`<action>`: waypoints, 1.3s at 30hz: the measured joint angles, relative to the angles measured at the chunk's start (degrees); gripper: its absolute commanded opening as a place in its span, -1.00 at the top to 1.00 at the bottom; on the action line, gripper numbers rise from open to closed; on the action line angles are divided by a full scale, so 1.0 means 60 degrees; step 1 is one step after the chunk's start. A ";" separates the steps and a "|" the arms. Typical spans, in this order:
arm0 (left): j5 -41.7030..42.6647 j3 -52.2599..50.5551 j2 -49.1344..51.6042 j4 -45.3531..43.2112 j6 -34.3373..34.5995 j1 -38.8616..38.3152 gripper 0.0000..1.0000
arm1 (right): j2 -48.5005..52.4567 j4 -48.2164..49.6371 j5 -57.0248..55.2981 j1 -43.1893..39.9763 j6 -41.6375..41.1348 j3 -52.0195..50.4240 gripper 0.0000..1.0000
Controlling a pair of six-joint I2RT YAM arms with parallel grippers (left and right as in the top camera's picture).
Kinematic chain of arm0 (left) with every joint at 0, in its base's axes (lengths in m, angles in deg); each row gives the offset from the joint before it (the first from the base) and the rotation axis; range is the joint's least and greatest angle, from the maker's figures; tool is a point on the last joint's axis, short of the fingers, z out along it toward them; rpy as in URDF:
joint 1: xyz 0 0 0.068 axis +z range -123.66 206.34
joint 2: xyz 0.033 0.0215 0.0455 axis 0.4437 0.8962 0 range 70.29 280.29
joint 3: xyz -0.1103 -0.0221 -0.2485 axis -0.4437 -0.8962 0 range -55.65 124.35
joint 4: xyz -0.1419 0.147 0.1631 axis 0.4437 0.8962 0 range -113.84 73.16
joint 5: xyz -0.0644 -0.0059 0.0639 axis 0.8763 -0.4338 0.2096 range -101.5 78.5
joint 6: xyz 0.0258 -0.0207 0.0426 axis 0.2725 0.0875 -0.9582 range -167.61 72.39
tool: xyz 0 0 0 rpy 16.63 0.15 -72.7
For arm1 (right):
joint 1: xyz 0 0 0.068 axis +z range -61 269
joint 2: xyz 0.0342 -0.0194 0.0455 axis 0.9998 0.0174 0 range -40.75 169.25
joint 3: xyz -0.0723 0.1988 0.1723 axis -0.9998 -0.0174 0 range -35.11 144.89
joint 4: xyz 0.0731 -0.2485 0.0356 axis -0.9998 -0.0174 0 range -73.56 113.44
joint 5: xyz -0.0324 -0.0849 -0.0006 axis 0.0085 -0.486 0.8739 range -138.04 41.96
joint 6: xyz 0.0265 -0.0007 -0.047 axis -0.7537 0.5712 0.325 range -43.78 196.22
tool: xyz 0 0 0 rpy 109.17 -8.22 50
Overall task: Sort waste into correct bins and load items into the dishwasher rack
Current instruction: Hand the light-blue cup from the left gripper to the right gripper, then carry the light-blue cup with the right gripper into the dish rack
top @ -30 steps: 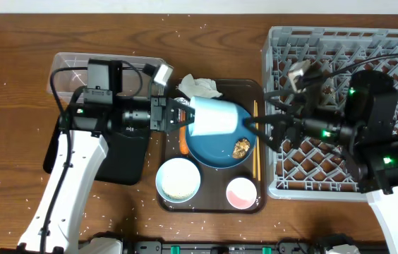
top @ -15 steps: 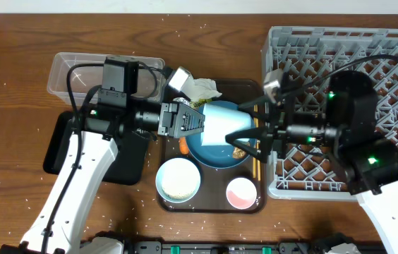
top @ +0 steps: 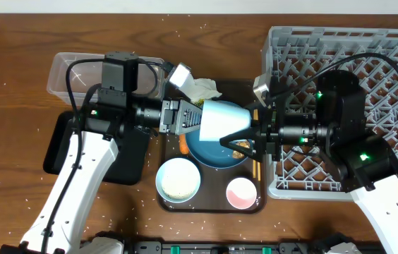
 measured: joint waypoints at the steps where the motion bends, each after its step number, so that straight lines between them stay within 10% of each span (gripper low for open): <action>1: 0.0004 0.0000 0.0000 -0.0004 0.0000 -0.0004 0.86 | 0.0000 0.0080 0.0004 0.0000 -0.0004 0.0000 -0.45; 16: 0.0029 0.0000 0.0000 0.0000 -0.0004 -0.0036 0.85 | -0.0084 0.0572 0.0160 -0.0004 -0.0076 0.0000 -0.12; 19: -0.0022 0.0000 -0.0004 -0.0033 -0.0025 -0.0040 0.27 | -0.0091 0.0576 0.0211 0.0000 -0.0102 0.0000 0.00; 26: -0.0525 0.0004 -0.0004 -0.0448 0.0350 -0.0007 -0.38 | -0.0470 0.0481 0.0000 -0.0011 -0.0109 0.0000 0.02; 39: -0.0820 0.0004 -0.0004 -0.1464 0.1559 0.1413 -0.46 | -0.1836 -0.2769 -0.3796 -0.2226 -0.0404 0.0029 0.05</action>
